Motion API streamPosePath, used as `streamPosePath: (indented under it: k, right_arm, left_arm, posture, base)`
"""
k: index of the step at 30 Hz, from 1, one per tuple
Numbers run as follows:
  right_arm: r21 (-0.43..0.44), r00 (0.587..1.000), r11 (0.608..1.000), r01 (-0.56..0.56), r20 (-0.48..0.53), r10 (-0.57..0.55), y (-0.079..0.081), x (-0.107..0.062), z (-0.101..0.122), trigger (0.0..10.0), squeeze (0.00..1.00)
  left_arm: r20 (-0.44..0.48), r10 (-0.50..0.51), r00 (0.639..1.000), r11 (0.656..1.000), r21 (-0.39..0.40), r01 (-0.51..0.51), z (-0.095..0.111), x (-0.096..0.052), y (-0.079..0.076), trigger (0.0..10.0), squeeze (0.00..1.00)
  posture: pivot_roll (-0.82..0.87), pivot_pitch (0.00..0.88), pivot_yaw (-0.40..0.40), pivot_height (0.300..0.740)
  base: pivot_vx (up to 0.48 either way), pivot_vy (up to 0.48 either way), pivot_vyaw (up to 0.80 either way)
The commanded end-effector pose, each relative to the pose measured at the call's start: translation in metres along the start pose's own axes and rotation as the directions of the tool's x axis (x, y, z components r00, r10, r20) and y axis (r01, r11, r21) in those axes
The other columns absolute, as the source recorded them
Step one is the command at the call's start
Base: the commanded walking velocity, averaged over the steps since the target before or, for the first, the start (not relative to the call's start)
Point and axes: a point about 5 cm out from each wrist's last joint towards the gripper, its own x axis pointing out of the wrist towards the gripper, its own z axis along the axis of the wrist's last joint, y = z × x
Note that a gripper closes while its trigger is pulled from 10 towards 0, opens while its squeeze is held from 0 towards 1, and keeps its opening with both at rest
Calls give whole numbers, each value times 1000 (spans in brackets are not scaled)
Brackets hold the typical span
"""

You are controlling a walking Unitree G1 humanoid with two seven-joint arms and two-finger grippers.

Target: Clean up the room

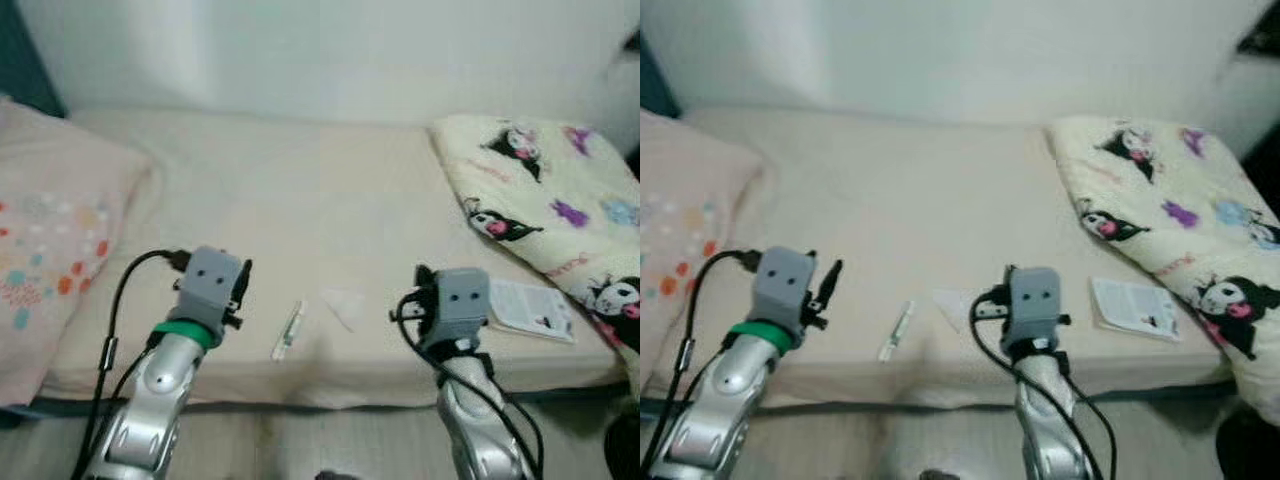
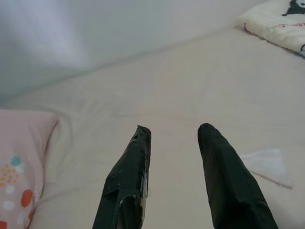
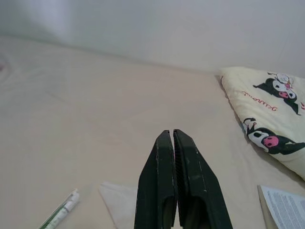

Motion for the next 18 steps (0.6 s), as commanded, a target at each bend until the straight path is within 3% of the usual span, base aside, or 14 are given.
streamPosePath:
  k: [1,4,18]
  right_arm:
    - [-6,1000,1000,6,-19,-6,-2,-2,-5,10000,0]
    - [-6,1000,1000,4,-20,-4,-2,-2,-5,10000,0]
    - [2,1000,1000,-22,-6,22,2,-2,-4,10000,0]
  left_arm:
    - [-22,-14,1000,1000,-7,13,-5,-2,-4,10000,0]
    - [-21,-15,1000,1000,-7,15,-5,-1,-4,10000,0]
    - [-53,13,999,1000,-26,-14,-7,5,-3,10000,0]
  posture:
    - [-92,1,9,738]
    - [-94,0,10,738]
    - [-97,0,14,738]
  base:
    - [0,-289,0]
    - [0,-284,0]
    - [0,0,0]
